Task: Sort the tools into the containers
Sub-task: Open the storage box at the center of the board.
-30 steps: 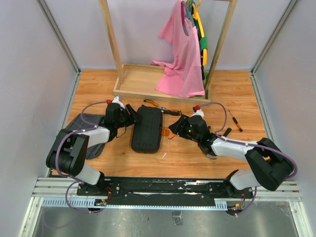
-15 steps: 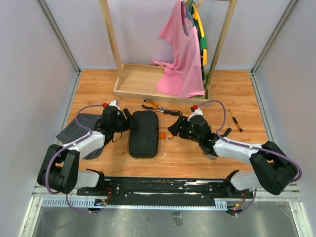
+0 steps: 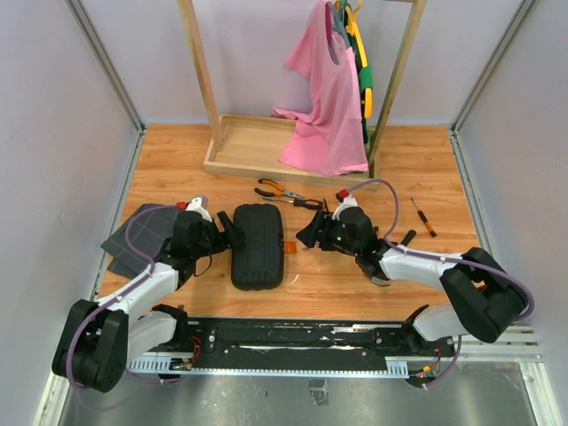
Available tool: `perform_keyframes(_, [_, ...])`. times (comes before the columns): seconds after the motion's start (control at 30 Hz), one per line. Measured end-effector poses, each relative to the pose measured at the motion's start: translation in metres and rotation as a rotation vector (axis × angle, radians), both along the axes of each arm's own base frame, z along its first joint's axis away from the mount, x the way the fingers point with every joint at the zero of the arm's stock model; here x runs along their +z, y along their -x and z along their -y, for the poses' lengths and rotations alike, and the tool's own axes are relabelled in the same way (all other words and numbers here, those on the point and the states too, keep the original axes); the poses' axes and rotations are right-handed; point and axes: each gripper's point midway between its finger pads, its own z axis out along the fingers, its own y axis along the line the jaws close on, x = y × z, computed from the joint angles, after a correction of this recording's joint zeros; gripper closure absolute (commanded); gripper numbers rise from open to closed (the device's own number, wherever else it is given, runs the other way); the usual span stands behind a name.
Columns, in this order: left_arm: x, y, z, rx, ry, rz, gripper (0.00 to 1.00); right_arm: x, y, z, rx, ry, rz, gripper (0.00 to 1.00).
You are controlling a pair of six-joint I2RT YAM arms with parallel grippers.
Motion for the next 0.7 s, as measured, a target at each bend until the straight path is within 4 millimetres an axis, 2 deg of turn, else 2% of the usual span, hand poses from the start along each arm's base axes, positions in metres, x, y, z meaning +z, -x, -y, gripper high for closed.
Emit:
perform_keyframes(0.3, [-0.0033,-0.0093,0.0058,-0.014,0.018,0.023,0.19,-0.0041,0.0022,-0.0067,0.029,-0.019,-0.015,0.34])
perform_keyframes(0.7, [-0.0027,-0.0063,0.0019,0.000,0.057,0.084,0.19,-0.0095,0.0049,-0.0090,0.041,-0.023,-0.038,0.33])
